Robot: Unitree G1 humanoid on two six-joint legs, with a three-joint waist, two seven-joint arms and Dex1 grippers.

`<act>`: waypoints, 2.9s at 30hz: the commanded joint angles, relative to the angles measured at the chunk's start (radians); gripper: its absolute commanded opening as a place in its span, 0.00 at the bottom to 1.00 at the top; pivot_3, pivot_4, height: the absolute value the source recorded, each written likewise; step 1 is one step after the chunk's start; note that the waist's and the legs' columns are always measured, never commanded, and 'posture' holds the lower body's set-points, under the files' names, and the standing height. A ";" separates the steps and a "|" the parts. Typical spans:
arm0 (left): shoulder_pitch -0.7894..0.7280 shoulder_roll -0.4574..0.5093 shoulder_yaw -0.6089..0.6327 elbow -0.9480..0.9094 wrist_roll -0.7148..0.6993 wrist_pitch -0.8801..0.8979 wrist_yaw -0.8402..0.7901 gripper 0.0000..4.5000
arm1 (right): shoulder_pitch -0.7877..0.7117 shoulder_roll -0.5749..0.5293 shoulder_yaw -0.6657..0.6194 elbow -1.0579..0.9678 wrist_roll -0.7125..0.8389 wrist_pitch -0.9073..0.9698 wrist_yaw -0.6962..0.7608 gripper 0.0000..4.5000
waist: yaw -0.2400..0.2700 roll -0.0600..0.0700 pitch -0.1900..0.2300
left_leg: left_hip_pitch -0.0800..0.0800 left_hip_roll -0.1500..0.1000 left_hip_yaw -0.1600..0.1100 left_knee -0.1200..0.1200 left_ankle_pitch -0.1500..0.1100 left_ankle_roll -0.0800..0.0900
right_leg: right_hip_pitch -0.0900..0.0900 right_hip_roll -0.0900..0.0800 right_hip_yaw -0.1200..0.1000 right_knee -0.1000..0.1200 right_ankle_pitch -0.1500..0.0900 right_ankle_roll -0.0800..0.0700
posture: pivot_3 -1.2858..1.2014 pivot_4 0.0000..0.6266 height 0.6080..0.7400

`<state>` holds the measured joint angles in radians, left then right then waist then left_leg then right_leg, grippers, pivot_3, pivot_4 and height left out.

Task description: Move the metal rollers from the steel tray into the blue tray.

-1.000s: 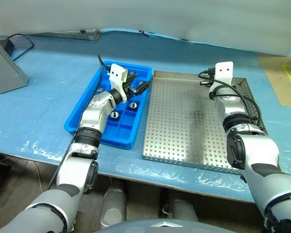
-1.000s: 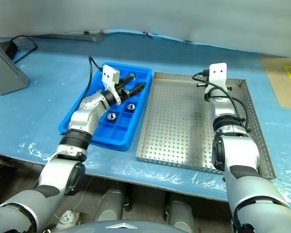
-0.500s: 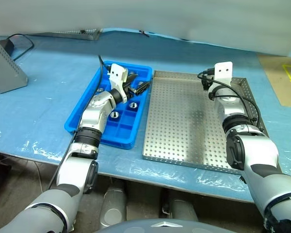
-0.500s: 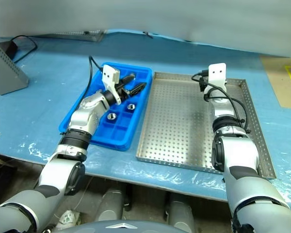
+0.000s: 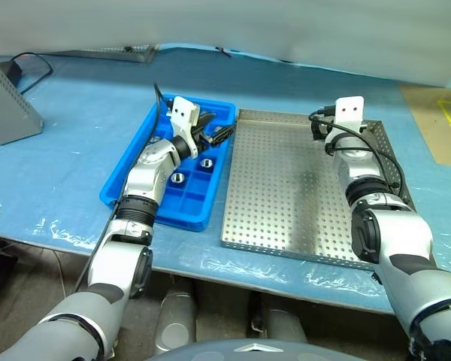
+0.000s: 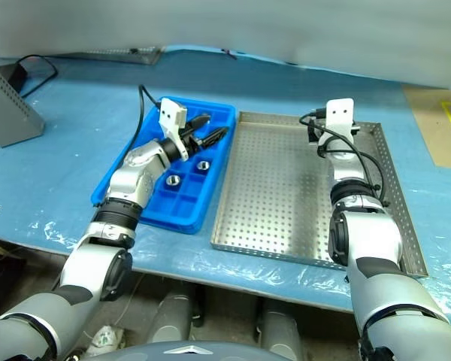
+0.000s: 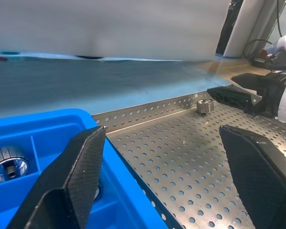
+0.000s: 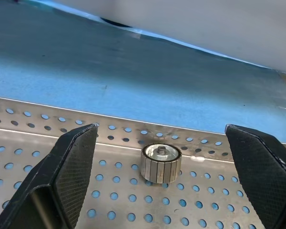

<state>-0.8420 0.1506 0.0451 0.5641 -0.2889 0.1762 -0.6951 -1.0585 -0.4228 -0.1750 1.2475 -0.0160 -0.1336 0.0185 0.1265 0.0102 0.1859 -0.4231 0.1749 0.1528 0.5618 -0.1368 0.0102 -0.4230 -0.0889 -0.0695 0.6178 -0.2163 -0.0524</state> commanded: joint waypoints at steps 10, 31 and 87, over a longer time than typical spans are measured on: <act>-0.036 0.004 0.003 -0.013 -0.005 -0.004 -0.017 0.89 | 0.019 -0.001 -0.002 -0.042 0.006 -0.030 0.009 0.99 | -0.001 0.001 0.000 | -0.001 0.000 0.000 0.000 0.000 0.000 | 0.000 0.000 0.000 0.000 0.000 0.000 | 0.58 0.24 1.00; 0.030 0.021 -0.010 -0.097 -0.041 0.052 -0.107 0.89 | 0.610 -0.025 0.026 -1.342 0.127 0.535 0.201 0.99 | 0.013 0.000 0.001 | -0.001 0.001 -0.001 -0.005 0.001 0.002 | 0.000 0.001 -0.002 -0.008 0.000 0.001 | 0.57 0.24 1.00; 0.007 0.019 -0.037 -0.108 -0.058 0.101 -0.190 0.89 | 0.737 -0.001 0.060 -1.624 0.254 0.817 0.323 0.99 | 0.015 0.000 0.001 | 0.005 -0.002 0.000 -0.013 0.003 -0.004 | 0.004 0.000 0.000 -0.010 0.001 0.003 | 0.55 0.24 1.00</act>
<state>-0.8205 0.1614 0.0080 0.5014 -0.3304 0.2751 -0.8693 -0.3163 -0.4108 -0.1202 -0.3192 0.1902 0.6661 0.2908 0.1413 0.0106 0.1868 -0.4178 0.1727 0.1524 0.5487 -0.1341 0.0066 -0.4195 -0.0888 -0.0693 0.6078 -0.2153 -0.0493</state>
